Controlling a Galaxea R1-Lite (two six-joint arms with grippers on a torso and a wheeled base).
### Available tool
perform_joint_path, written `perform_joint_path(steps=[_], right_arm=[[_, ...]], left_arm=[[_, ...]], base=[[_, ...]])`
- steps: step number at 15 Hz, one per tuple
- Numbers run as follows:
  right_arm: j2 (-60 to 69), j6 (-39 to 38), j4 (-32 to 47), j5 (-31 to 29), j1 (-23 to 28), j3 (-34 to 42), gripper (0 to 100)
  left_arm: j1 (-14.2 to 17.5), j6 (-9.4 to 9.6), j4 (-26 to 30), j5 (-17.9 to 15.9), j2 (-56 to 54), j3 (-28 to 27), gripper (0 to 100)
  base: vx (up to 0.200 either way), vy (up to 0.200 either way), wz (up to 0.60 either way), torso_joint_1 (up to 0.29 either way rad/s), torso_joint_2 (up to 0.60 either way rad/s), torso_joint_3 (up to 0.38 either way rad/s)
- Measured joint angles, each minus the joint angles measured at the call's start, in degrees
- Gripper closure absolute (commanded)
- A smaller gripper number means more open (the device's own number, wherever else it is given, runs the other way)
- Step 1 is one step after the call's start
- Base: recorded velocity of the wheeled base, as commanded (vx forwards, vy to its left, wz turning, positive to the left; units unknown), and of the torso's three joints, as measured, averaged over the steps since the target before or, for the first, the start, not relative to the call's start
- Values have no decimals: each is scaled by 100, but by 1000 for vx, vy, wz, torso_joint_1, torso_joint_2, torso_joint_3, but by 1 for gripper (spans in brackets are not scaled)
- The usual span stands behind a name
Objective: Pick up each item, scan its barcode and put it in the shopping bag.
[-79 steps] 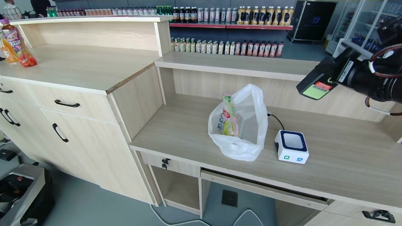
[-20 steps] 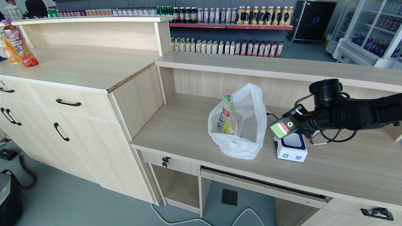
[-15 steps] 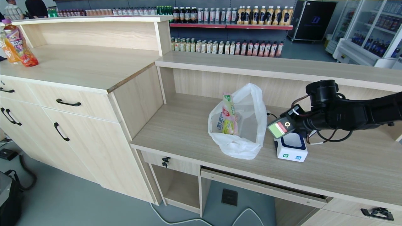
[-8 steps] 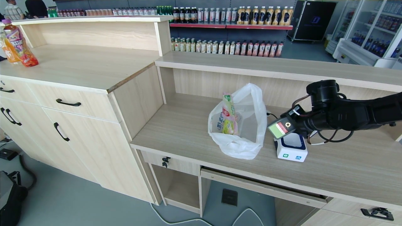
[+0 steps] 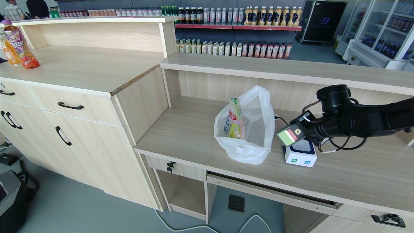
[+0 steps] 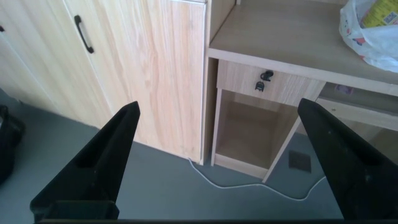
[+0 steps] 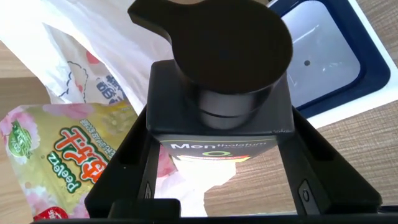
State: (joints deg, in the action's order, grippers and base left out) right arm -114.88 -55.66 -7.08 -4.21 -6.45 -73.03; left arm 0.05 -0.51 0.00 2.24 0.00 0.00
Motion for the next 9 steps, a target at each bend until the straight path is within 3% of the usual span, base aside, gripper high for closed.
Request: perform_joint_path(steps=[7,9], right_arm=[[91,68,-16,-24,23,55,100],[319,889,-27,-77,-52,-85,100]], left_arm=[[2,0,0,0,0,0,0],[2,0,0,0,0,0,0]], base=[[0,0,0,0,0,0],[0,0,0,0,0,0]])
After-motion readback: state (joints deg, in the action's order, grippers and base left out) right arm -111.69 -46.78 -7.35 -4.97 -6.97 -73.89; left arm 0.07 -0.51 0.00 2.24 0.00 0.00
